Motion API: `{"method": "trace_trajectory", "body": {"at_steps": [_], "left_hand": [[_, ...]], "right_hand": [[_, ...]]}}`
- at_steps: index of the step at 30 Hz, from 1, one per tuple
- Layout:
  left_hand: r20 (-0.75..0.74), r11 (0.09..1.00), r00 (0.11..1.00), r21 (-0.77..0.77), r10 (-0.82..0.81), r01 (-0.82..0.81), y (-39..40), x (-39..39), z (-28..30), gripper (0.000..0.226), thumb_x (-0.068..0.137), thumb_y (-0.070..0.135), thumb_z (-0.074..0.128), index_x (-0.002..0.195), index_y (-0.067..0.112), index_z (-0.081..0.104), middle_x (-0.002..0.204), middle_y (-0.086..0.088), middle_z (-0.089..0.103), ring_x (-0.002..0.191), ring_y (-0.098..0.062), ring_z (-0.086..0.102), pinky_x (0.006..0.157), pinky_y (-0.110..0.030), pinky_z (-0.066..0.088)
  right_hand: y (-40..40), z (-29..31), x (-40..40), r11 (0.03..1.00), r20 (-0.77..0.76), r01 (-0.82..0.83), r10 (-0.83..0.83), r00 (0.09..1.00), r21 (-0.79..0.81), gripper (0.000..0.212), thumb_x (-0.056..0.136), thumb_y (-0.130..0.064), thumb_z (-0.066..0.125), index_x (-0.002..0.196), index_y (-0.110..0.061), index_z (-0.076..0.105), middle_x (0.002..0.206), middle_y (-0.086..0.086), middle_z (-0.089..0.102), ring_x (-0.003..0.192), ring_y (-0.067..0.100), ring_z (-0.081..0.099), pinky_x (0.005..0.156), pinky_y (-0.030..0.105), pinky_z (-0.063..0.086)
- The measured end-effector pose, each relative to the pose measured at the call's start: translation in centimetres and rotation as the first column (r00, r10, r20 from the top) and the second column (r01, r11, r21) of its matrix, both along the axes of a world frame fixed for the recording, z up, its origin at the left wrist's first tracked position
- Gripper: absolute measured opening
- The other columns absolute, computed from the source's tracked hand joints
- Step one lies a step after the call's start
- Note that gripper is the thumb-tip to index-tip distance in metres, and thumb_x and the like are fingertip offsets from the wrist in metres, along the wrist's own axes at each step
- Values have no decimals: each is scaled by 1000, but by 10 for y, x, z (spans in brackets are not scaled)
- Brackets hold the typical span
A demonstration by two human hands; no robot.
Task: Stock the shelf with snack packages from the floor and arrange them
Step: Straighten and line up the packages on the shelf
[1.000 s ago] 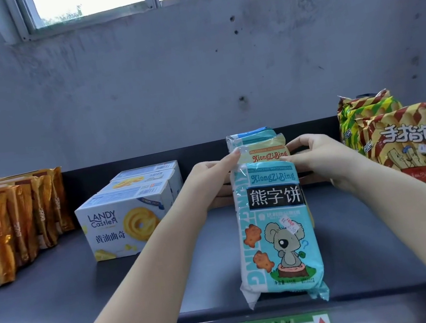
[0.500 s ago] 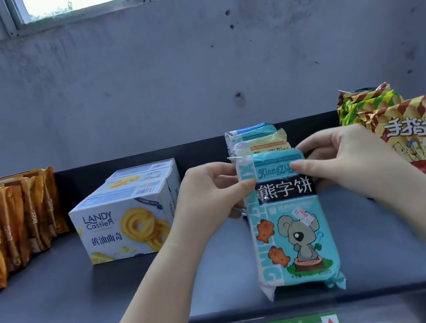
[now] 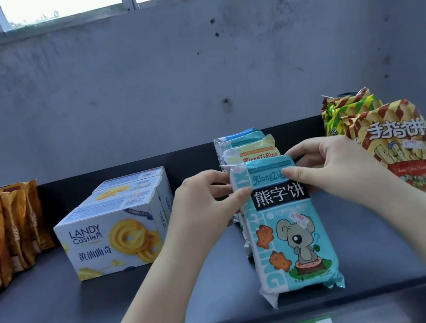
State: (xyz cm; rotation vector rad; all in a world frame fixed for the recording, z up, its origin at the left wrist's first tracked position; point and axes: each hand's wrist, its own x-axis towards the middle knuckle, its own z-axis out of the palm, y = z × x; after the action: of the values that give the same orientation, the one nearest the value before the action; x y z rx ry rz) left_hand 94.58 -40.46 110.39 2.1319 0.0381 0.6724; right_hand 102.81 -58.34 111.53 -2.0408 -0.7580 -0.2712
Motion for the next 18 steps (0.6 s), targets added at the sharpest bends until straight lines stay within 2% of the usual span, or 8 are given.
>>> {"method": "trace_trajectory", "body": {"at_steps": [3,5,8,11,14,17,18], "left_hand": [[24,990,992,71,120,-122,-1,-3,2,28,72,36,73,90,18,60,89,4,72,76,-11,69,62,-35,60],[60,974,980,115,189,-195,0,-5,6,31,72,37,72,91,16,59,92,2,72,74,-12,68,65,-37,59],[160,924,950,236,269,-301,-2,-10,10,24,75,38,68,88,21,57,86,7,68,68,-5,63,62,-18,50],[302,876,906,294,296,-383,-10,-12,18,14,79,33,65,85,26,55,75,15,62,63,0,55,58,-6,38],[370,899,902,281,222,-337,-31,-8,38,4,80,28,63,83,25,61,72,19,63,68,-3,60,63,-12,45],[352,921,927,304,130,-245,-60,8,61,6,81,28,62,81,24,66,72,17,66,72,0,63,70,-10,45],[329,926,939,311,105,-213,-69,16,68,7,82,27,62,81,23,67,72,14,67,72,-2,64,72,-13,47]], "right_hand": [[-1,2,-1,1000,-11,-1,1,1000,-6,20,78,-33,68,95,-26,60,86,-7,72,80,3,66,69,25,55],[-1,5,0,1000,-1,3,-3,1000,-29,22,78,-33,69,97,-26,59,87,-6,72,82,4,66,73,28,56],[-3,7,3,999,20,23,-22,1000,-33,28,77,-35,69,101,-22,61,87,-5,73,79,6,67,74,32,57],[-12,10,6,994,110,75,-83,990,79,23,77,-34,69,95,-21,66,77,-4,74,66,9,69,65,30,57],[-30,24,8,968,188,64,-112,976,244,7,76,-26,71,82,-23,68,69,-8,72,55,6,68,56,20,54],[-56,45,16,940,252,80,-170,953,331,1,77,-20,72,77,-20,71,65,-10,71,52,2,65,50,9,49],[-66,51,22,936,275,94,-194,941,339,3,77,-20,72,75,-22,71,65,-10,70,52,2,64,49,9,48]]}}
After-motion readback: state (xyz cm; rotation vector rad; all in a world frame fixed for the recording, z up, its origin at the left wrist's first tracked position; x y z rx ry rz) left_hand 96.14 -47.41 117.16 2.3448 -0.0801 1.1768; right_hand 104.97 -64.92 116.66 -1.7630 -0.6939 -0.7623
